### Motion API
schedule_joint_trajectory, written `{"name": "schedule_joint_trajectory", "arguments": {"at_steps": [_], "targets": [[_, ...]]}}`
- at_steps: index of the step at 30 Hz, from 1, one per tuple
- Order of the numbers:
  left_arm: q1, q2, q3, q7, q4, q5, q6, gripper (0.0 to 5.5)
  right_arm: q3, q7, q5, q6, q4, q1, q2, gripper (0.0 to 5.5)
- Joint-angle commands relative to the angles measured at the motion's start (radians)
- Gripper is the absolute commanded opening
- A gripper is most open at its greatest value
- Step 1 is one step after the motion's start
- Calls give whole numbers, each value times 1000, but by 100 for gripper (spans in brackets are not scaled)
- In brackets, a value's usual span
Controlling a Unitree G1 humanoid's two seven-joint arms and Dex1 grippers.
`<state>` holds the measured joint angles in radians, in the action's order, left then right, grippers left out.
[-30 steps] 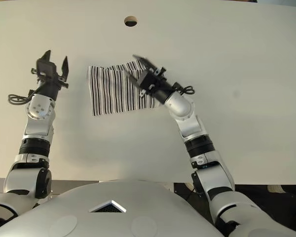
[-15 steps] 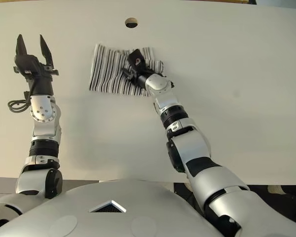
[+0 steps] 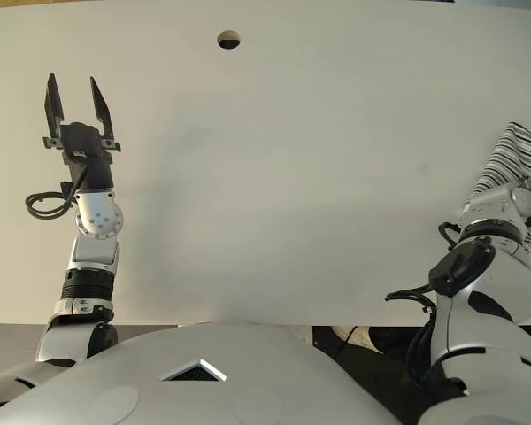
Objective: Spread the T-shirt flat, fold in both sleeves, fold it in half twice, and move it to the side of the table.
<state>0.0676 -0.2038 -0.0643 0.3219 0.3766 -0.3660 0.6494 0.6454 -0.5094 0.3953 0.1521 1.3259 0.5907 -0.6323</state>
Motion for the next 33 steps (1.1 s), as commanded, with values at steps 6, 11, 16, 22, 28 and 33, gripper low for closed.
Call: {"name": "schedule_joint_trajectory", "arguments": {"at_steps": [6, 11, 16, 22, 28, 33], "targets": [[29, 84, 47, -101, -49, 163, -52, 250, -445, 29, -455, 504, -276, 56, 243, 229], [151, 233, 118, -160, -40, 252, -209, 250, -672, 246, -497, 532, -446, -64, 563, 229], [207, 251, 151, -57, 120, 136, -130, 250, -712, 207, -592, 516, -478, -138, 587, 229], [69, 205, 160, -64, 26, 106, -22, 252, -734, 277, -594, 535, -651, -285, 577, 270], [-62, 230, 212, -114, -142, 125, -52, 252, -732, 326, -605, 523, -974, -485, 551, 378], [-78, 224, 247, -161, -138, 131, -30, 294, -750, 314, -666, 554, -1042, -526, 554, 381]]}}
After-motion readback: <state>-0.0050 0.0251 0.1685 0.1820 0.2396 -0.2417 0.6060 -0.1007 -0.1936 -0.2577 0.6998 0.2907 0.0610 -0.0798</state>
